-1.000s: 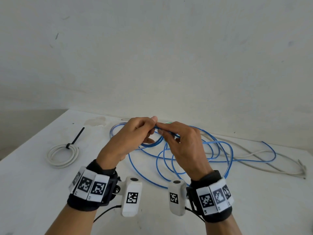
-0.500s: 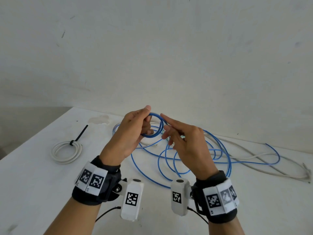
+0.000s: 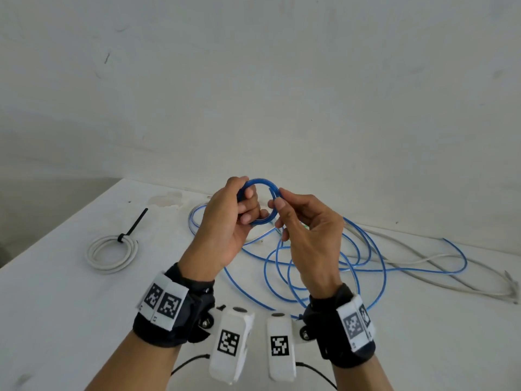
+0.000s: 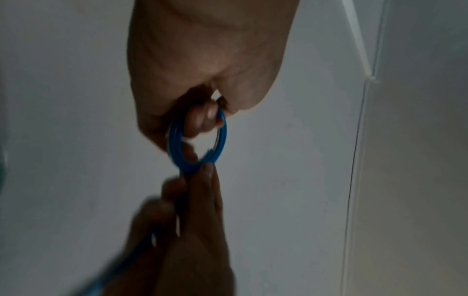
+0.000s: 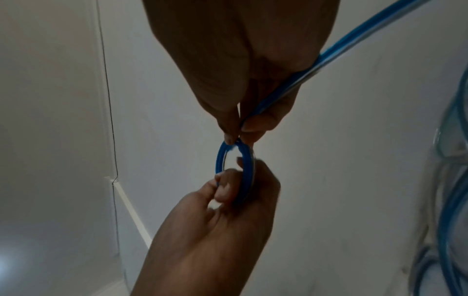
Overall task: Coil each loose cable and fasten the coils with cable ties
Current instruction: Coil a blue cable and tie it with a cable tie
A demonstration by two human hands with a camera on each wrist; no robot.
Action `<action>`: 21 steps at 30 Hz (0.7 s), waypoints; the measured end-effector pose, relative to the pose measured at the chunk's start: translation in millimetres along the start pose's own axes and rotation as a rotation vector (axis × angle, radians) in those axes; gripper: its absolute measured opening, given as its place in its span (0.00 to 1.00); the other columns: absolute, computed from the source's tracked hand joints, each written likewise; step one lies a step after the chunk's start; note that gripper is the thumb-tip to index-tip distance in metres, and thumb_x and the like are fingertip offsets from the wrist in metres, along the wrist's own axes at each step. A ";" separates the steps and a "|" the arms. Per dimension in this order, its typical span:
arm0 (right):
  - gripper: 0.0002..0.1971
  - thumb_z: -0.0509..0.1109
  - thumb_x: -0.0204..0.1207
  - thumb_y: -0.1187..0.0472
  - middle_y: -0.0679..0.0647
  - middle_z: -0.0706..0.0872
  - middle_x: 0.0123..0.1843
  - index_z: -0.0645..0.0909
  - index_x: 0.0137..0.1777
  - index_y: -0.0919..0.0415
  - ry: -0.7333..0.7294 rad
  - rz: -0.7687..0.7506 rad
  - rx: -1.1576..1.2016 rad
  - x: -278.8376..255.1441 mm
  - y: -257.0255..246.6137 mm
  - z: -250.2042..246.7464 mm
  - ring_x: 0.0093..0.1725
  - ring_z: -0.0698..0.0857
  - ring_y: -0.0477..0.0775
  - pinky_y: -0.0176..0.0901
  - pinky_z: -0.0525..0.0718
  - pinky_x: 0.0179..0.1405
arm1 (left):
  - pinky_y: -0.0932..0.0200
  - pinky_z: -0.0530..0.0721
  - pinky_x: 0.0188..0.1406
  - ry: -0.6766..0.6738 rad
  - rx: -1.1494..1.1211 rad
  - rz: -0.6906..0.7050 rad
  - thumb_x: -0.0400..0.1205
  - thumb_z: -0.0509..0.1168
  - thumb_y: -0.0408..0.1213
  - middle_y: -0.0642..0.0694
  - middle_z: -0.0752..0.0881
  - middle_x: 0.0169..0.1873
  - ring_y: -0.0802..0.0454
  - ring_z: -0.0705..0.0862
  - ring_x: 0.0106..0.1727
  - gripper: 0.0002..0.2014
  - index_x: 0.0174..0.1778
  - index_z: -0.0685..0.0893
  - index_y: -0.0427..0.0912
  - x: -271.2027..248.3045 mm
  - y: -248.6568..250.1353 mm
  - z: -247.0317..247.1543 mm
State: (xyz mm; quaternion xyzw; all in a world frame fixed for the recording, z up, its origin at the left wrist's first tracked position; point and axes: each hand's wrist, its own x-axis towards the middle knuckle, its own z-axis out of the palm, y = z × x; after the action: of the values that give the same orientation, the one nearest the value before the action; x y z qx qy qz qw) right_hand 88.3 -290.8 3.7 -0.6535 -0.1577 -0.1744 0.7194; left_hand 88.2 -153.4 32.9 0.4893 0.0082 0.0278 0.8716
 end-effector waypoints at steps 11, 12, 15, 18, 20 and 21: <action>0.07 0.77 0.80 0.64 0.39 0.94 0.45 0.93 0.53 0.54 -0.267 -0.072 -0.392 7.6 -1.1 -29.1 0.45 0.89 0.44 0.28 0.78 0.40 | 0.61 0.87 0.43 -0.153 0.801 0.018 0.90 0.56 0.52 0.49 0.74 0.27 0.54 0.76 0.32 0.26 0.40 0.83 0.33 9.2 -13.5 -15.2; 0.07 0.76 0.80 0.64 0.39 0.94 0.46 0.93 0.54 0.54 -0.266 -0.077 -0.380 7.9 -2.7 -28.9 0.46 0.89 0.43 0.27 0.79 0.41 | 0.62 0.86 0.42 -0.141 0.790 0.040 0.90 0.57 0.52 0.46 0.72 0.29 0.53 0.75 0.33 0.26 0.41 0.83 0.30 9.4 -12.5 -15.9; 0.09 0.76 0.81 0.64 0.40 0.94 0.51 0.93 0.57 0.53 -0.264 -0.100 -0.390 10.5 -6.6 -32.8 0.52 0.90 0.42 0.28 0.81 0.47 | 0.55 0.82 0.44 -0.110 0.648 0.056 0.90 0.58 0.49 0.51 0.69 0.25 0.55 0.69 0.26 0.24 0.33 0.76 0.37 9.3 -7.1 -17.1; 0.10 0.76 0.81 0.62 0.38 0.94 0.52 0.93 0.58 0.50 -0.268 -0.090 -0.459 14.1 -9.3 -42.9 0.51 0.90 0.40 0.30 0.82 0.49 | 0.56 0.77 0.39 -0.075 0.411 -0.002 0.91 0.57 0.46 0.51 0.62 0.22 0.54 0.60 0.23 0.23 0.29 0.70 0.42 11.1 -1.5 -15.8; 0.11 0.75 0.82 0.61 0.39 0.94 0.54 0.92 0.62 0.50 -0.303 -0.109 -0.544 13.2 -12.4 -45.0 0.50 0.90 0.37 0.26 0.81 0.48 | 0.56 0.74 0.37 -0.045 0.273 -0.046 0.91 0.57 0.46 0.51 0.60 0.22 0.54 0.58 0.23 0.23 0.29 0.69 0.43 11.1 0.0 -13.6; 0.12 0.75 0.82 0.60 0.40 0.94 0.53 0.91 0.63 0.50 -0.313 -0.130 -0.579 11.4 -14.5 -43.0 0.49 0.91 0.36 0.26 0.82 0.47 | 0.56 0.73 0.37 -0.035 0.213 -0.060 0.91 0.57 0.46 0.51 0.59 0.22 0.53 0.57 0.24 0.22 0.30 0.68 0.44 10.1 0.1 -11.9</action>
State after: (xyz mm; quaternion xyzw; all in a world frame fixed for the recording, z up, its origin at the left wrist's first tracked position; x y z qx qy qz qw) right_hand 91.8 -335.3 17.6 -0.8381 -0.2514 -0.1551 0.4585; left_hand 97.8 -142.7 26.9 0.5790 0.0106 -0.0078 0.8152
